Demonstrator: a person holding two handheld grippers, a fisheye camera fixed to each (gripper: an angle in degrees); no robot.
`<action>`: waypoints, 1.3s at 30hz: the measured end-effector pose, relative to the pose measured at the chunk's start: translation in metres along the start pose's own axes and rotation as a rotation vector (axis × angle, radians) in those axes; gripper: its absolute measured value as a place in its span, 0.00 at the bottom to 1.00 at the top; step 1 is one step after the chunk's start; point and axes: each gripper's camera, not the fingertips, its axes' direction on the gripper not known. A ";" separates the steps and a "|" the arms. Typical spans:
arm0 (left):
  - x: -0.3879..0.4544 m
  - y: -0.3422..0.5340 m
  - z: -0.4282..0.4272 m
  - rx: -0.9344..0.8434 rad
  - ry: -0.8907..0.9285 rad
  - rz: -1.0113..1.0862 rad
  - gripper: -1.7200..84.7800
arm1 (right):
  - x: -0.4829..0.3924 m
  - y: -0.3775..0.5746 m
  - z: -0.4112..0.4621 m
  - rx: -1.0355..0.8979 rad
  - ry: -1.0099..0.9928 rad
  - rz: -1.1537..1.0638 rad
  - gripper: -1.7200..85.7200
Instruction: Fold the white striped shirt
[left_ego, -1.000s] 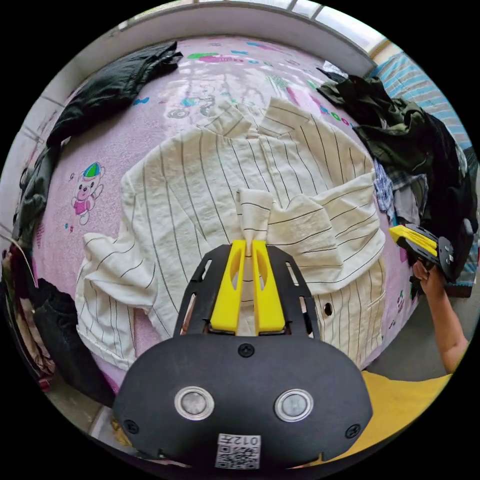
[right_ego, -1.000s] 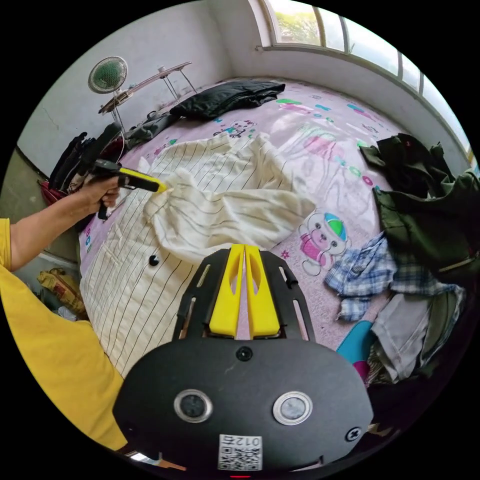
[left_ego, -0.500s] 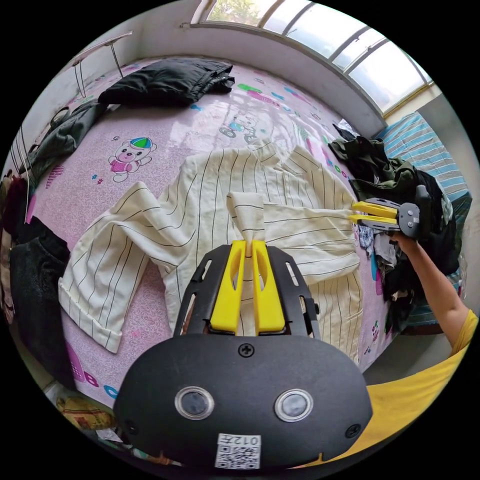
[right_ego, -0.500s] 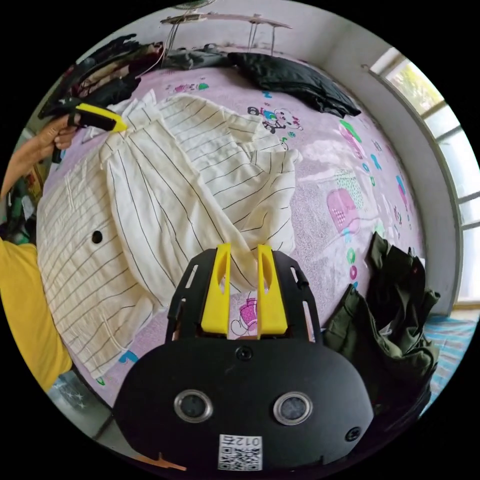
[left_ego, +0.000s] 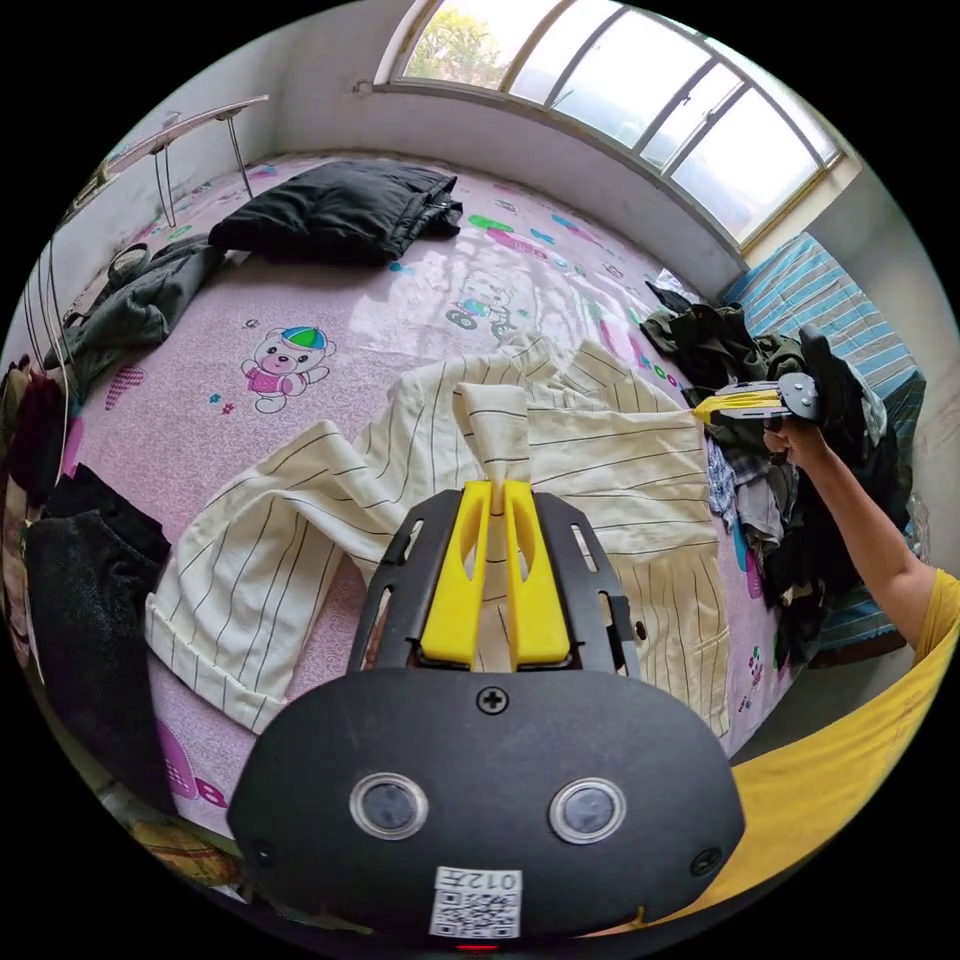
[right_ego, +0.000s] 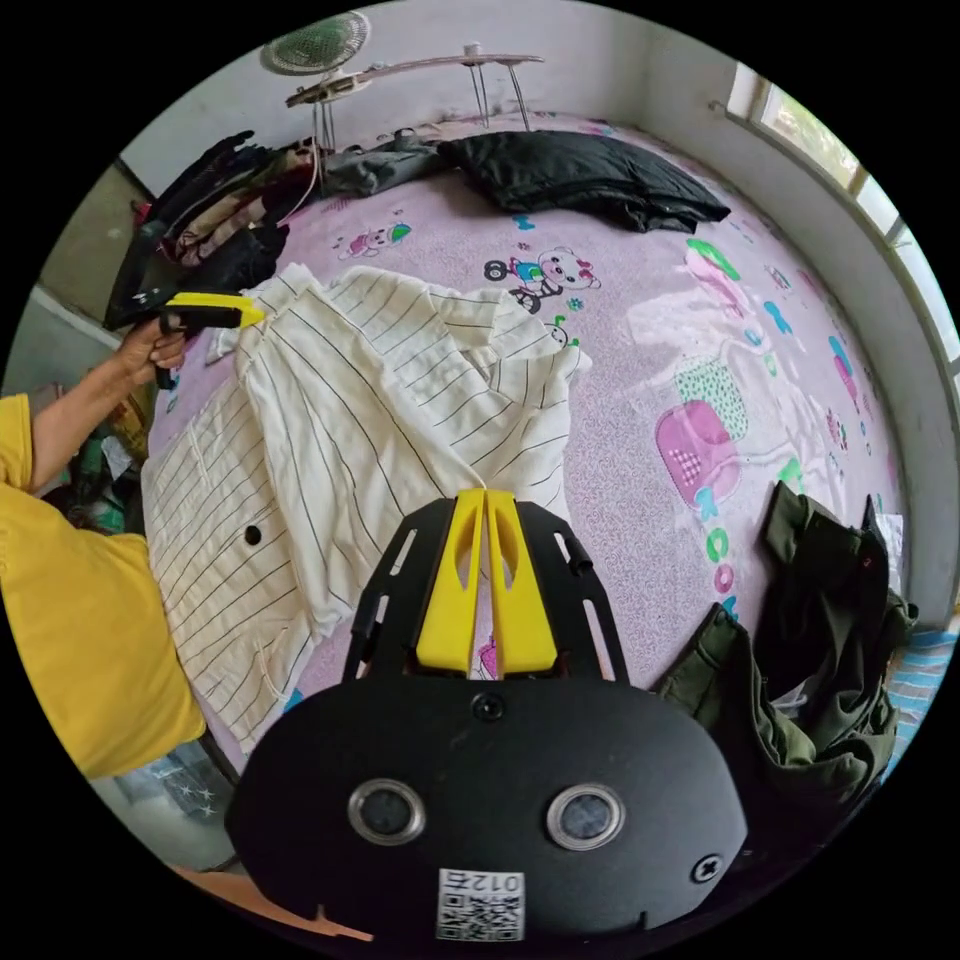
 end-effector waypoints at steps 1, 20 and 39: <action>-0.003 0.000 0.002 -0.006 -0.004 -0.007 0.02 | 0.004 -0.005 0.016 -0.030 0.004 0.018 0.02; -0.034 -0.013 0.071 -0.234 0.002 -0.047 0.03 | -0.019 0.142 0.045 0.256 -0.194 0.437 0.06; 0.156 -0.040 0.114 -0.371 0.212 0.380 0.03 | -0.162 0.399 0.175 0.145 -0.546 0.824 0.11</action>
